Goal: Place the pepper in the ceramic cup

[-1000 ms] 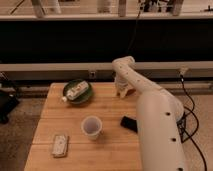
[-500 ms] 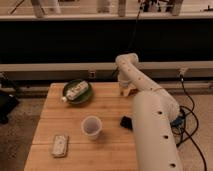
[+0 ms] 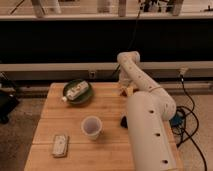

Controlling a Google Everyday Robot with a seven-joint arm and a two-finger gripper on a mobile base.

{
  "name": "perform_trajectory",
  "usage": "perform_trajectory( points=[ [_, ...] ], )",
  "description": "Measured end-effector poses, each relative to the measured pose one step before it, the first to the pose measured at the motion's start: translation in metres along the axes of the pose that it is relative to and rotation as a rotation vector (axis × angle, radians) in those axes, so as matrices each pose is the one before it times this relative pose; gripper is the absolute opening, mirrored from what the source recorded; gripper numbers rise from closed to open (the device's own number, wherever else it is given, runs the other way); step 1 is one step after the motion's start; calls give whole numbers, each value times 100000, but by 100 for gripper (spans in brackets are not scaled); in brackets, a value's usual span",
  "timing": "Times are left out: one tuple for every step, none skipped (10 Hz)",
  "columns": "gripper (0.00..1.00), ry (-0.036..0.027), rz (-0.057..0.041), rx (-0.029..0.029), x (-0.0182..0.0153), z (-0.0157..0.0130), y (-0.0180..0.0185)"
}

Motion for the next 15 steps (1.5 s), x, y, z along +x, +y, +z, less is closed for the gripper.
perform_trajectory(
  points=[
    [80,-470,695,-48,-29,-37,116],
    [80,-186,1645,490,229,4,256],
    [80,-118,994,747,183,101,151],
    [80,251,1178,1636,325,-5,134],
    [80,104,1278,2005,508,173,228],
    [80,13,835,1321,387,112,130],
    [80,-39,893,1236,368,166,146],
    [80,-16,584,935,205,42,20],
    [80,-71,441,954,119,-56,-63],
    [80,-63,70,740,-29,-55,-155],
    [80,-194,80,447,-11,-39,-72],
    [80,-435,390,908,154,-49,-15],
    [80,-484,259,809,130,-38,10],
    [80,-512,121,725,91,-62,8],
    [75,-582,190,904,196,22,60]
  ],
)
